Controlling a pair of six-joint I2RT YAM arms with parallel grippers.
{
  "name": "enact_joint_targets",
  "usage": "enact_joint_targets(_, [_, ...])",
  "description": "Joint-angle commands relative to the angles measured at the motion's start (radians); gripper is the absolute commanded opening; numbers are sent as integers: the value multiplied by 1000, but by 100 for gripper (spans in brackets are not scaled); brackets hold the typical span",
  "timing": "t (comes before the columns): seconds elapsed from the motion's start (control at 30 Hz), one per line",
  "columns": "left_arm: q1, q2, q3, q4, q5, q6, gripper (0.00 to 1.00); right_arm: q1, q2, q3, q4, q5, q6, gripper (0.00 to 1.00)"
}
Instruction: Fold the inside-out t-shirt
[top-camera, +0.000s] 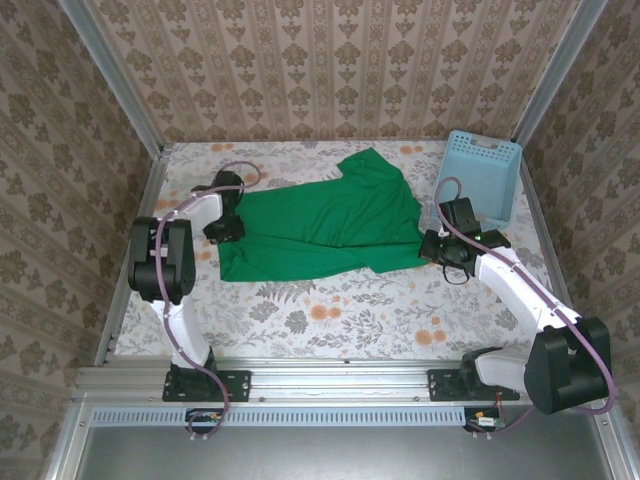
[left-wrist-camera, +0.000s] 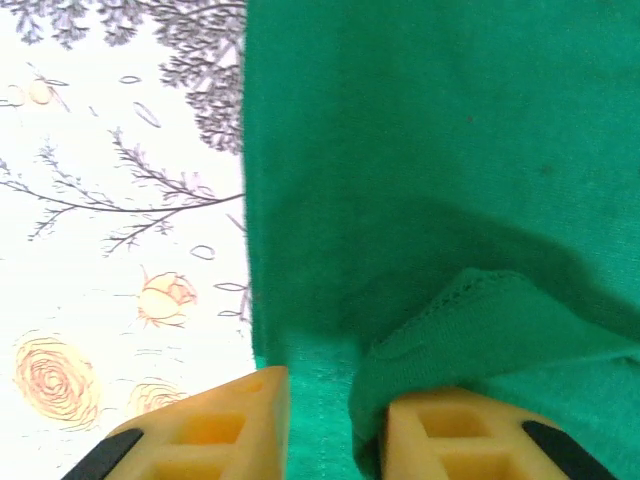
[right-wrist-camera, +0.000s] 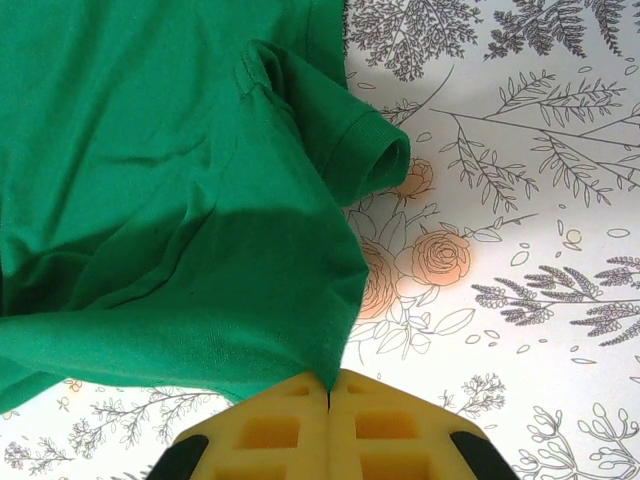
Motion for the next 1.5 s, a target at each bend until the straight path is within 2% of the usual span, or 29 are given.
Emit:
enact_joint_targets(0.0, [15,-44,-20,-3,23,17,22,-9,-22,-11,4,-8,0,0])
enact_joint_targets(0.1, [13,-47,-29,33,98,35,15,-9,-21,-9,3,-16,0,0])
enact_joint_targets(0.27, [20,-45,-26,45,155,29,0,-10,-32,-6,-9,-12,2,0])
enact_joint_targets(0.37, [35,-104,-52,61,227,19,0,-19,-58,2,-34,-3,-3,0])
enact_joint_targets(0.57, [37,-421,-178,29,313,-40,0,-63,-150,13,-116,13,4,0])
enact_joint_targets(0.8, [26,-930,-504,-160,334,-178,0,-64,-264,-130,-157,-70,70,0])
enact_joint_targets(0.83, [6,-1004,-551,-179,338,-226,0,-65,-284,-144,-172,-63,75,0])
enact_joint_targets(0.9, [-106,-1106,-580,-208,317,-319,3,-66,-320,-155,-211,-35,82,0])
enact_joint_targets(0.97, [-147,-1162,-600,-261,295,-420,0,-66,-350,-158,-246,-5,103,0])
enact_joint_targets(1.23, [-155,-1466,-794,-339,299,-741,0,-66,-455,-254,-272,-39,281,0])
enact_joint_targets(1.33, [-162,-1523,-862,-355,339,-799,0,-66,-523,-290,-305,-27,332,0])
enact_joint_targets(1.47, [-170,-1515,-933,-353,375,-810,0,-66,-591,-322,-346,-12,385,0])
